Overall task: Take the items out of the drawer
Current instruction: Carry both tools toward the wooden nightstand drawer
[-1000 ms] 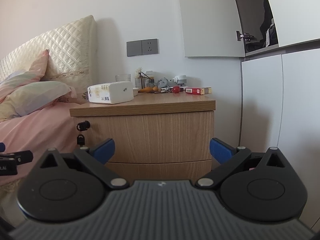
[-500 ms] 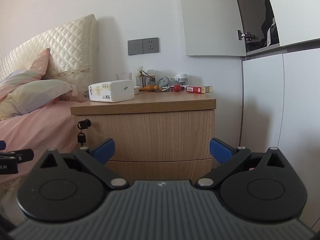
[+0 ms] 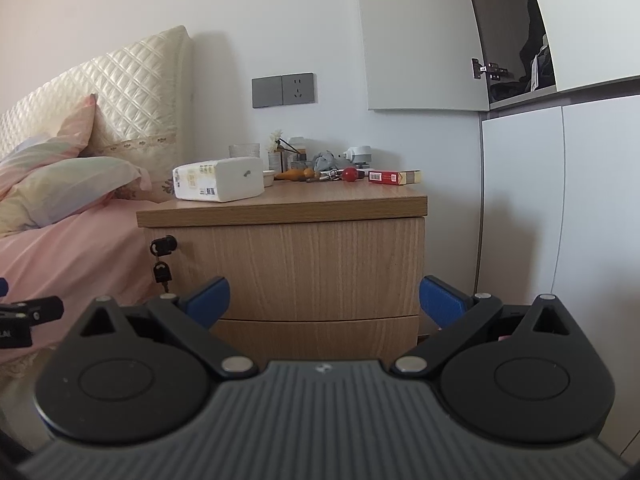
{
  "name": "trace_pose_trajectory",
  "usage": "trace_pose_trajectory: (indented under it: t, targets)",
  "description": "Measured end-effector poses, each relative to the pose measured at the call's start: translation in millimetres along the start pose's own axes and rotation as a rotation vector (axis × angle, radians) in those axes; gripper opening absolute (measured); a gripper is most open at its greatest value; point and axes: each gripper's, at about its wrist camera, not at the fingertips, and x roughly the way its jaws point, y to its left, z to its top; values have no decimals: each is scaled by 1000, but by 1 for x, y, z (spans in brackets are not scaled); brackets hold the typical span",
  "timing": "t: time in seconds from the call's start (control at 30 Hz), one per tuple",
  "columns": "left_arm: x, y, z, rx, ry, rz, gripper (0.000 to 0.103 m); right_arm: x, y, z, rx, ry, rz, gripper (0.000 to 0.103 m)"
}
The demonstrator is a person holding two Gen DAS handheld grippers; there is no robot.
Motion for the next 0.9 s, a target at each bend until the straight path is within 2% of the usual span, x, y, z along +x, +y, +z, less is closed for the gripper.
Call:
trace_pose_trajectory:
  t: [0.37,0.73,0.9]
  targets:
    - [-1,-7,-2,40,-9,0,103,-3,-5,-5,2,10,47,103]
    - [-5,-3,-7,23,0,-20,103,-19,-13,-6,-18,-35,86,103]
    - [-10,-1,-10,12,2,-24,103,-16,-26,5,36,2,101,103]
